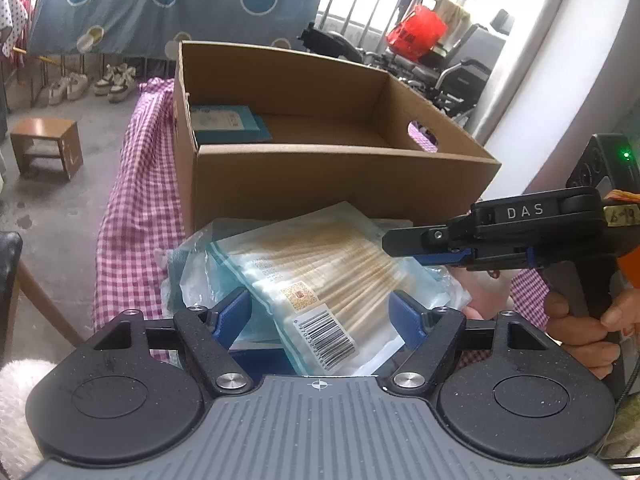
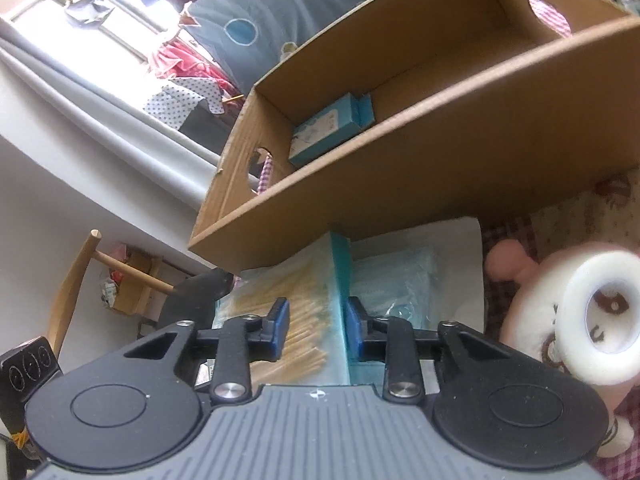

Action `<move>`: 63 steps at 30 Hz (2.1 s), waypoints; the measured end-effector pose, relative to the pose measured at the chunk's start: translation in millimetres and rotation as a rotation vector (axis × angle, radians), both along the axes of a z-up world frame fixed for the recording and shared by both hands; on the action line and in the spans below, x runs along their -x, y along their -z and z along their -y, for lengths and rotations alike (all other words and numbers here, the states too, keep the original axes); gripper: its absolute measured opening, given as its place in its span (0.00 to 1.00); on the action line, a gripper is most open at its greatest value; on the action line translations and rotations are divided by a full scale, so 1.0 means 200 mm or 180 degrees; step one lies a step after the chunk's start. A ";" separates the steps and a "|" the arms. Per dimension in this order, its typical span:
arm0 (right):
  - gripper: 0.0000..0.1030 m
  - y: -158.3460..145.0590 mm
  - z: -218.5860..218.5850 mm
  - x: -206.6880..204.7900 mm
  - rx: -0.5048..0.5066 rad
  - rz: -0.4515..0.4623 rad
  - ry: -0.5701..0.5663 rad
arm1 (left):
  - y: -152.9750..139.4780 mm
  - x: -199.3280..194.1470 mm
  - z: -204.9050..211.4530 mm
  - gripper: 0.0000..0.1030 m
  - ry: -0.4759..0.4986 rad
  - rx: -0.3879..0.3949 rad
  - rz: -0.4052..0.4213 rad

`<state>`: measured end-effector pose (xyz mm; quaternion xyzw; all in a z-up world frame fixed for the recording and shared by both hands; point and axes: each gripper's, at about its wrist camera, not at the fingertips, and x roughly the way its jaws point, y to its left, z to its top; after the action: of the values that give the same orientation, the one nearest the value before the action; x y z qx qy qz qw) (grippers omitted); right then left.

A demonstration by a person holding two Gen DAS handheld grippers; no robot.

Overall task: Organize soft objects
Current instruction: 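Grasp the bag of cotton swabs with the right gripper, then place the cotton swab bag in the box beside the bandage box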

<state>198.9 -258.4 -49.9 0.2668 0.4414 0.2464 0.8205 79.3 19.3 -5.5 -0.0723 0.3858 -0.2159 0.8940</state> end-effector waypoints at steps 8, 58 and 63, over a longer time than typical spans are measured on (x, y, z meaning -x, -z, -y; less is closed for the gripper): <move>0.20 -0.06 0.01 0.04 -0.0014 0.0159 -0.0041 | -0.07 0.03 -0.01 0.73 -0.0092 -0.0044 0.0190; 0.19 -0.08 -0.01 -1.05 0.0222 -0.0853 -0.0506 | -0.20 -0.76 0.14 0.89 -0.0015 -0.0549 0.0001; 0.19 0.01 0.01 -1.09 0.0292 -0.1125 -0.0419 | -0.24 -0.71 0.11 0.94 -0.0098 -0.0628 0.0168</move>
<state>416.7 -259.7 -52.0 0.2389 0.6059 0.2284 0.7236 220.6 -1.8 41.6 0.0159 0.3803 -0.1648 0.9099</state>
